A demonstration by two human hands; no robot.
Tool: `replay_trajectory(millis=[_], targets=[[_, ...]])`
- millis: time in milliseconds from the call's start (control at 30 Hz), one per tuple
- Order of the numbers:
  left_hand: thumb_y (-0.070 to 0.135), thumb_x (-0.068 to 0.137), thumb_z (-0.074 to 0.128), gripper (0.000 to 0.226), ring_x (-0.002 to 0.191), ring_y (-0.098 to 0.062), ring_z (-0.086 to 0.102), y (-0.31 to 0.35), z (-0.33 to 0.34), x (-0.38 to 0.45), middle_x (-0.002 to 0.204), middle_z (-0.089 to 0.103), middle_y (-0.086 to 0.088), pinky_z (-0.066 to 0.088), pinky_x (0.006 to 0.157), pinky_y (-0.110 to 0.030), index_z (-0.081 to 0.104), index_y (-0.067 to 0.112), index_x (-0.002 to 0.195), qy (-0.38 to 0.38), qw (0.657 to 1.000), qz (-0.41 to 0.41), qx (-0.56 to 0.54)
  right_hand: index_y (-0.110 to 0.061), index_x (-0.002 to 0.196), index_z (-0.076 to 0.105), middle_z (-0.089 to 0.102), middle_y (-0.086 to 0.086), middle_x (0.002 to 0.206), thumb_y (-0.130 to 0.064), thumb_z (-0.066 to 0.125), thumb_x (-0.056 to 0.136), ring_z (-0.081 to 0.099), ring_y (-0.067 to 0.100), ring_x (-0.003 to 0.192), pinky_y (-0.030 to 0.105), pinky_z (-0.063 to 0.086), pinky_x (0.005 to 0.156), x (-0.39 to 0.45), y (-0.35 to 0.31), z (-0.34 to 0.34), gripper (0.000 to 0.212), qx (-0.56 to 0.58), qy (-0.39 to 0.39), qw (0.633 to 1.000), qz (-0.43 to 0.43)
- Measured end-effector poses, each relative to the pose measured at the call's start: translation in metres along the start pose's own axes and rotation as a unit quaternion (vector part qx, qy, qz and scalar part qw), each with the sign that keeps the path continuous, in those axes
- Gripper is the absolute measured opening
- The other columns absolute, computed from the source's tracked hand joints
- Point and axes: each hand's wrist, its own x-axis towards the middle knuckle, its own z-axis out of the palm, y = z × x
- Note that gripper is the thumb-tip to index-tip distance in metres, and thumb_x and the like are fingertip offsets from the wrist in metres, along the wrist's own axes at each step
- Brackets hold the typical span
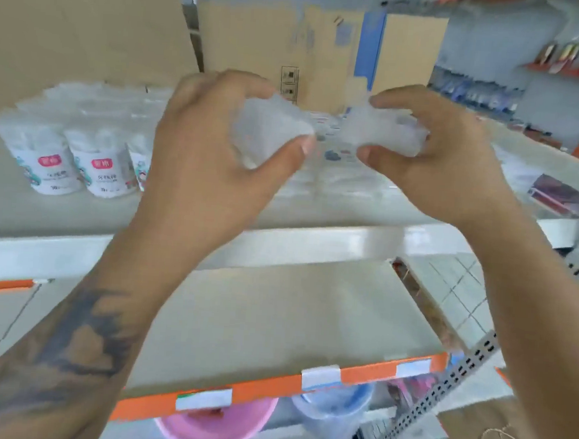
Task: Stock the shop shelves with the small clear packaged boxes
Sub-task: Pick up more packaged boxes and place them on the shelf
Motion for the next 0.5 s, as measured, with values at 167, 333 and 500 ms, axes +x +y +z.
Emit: replay_trajectory(millis=[167,333,500], targets=[[0.064,0.086,0.069,0.060,0.114,-0.011,0.050,0.010,0.037,0.047,0.121,0.049,0.005,0.036,0.091,-0.023,0.057,0.031,0.134,-0.040,0.990,-0.085,0.109,-0.037,0.125,0.063,0.062,-0.016,0.130,-0.038,0.082,0.083,0.054,0.011,0.120,0.032,0.044,0.105,0.077,0.035,-0.007,0.046,0.012,-0.110,0.992,-0.058],[0.069,0.090,0.056,0.068,0.127,-0.035,0.051,-0.001,0.064,0.085,0.134,0.052,-0.015,0.042,0.108,-0.042,0.050,0.025,0.141,-0.104,0.963,-0.117,0.218,-0.033,0.130,0.060,0.059,-0.009,0.129,-0.036,0.083,0.082,0.055,0.017,0.120,0.031,0.044,0.098,0.129,0.046,0.001,0.053,-0.019,-0.202,0.977,-0.068],[0.071,0.095,0.045,0.069,0.134,-0.041,0.043,-0.014,0.085,0.111,0.143,0.048,-0.017,0.040,0.110,-0.048,0.038,0.029,0.150,-0.189,0.929,-0.167,0.269,-0.033,0.131,0.058,0.054,-0.011,0.124,-0.036,0.084,0.081,0.050,0.016,0.110,0.029,0.038,0.086,0.167,0.051,0.004,0.056,-0.083,-0.239,0.966,-0.063]])
